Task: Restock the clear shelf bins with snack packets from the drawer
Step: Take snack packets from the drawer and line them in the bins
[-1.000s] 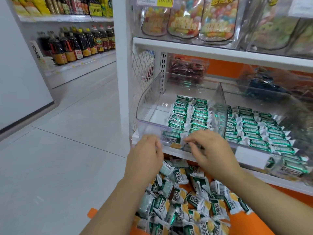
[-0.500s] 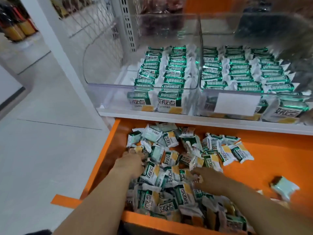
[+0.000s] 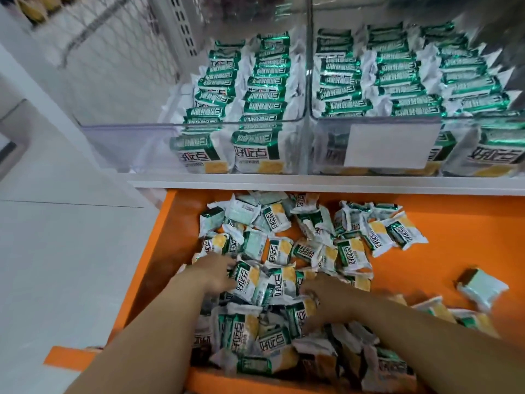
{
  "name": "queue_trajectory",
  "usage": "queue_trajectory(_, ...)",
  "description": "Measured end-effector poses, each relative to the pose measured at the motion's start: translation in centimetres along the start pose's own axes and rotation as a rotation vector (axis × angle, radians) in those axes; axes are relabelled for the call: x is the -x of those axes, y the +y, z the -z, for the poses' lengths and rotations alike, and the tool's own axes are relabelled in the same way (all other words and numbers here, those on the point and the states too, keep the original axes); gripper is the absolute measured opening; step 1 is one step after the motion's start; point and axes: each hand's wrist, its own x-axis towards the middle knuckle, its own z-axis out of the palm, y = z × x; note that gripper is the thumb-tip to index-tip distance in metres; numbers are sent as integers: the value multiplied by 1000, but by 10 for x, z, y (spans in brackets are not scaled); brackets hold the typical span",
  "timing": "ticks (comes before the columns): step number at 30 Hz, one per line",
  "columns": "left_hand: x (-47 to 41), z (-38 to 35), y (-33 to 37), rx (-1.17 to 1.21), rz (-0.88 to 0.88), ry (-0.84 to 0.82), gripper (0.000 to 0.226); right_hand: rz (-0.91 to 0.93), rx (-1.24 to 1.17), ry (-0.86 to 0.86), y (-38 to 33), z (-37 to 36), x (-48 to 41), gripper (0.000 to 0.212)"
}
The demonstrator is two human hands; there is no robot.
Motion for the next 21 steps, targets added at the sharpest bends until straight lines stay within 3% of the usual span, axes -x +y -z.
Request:
queue_trajectory(5,-2,-5,8,-205,123,-25,76,22,-101,62,8,1,1,57)
queue_trajectory(8,2,-4,19,-306,131,82,63,31,-188,179,13,9,5,42)
queue_trajectory(14,20,5,34,-34,-39,167,45,28,-240,389,10,33,31,41)
queue_trajectory(21,74,23,75,286,-235,237,45,86,-80,371,-12,62,95,38)
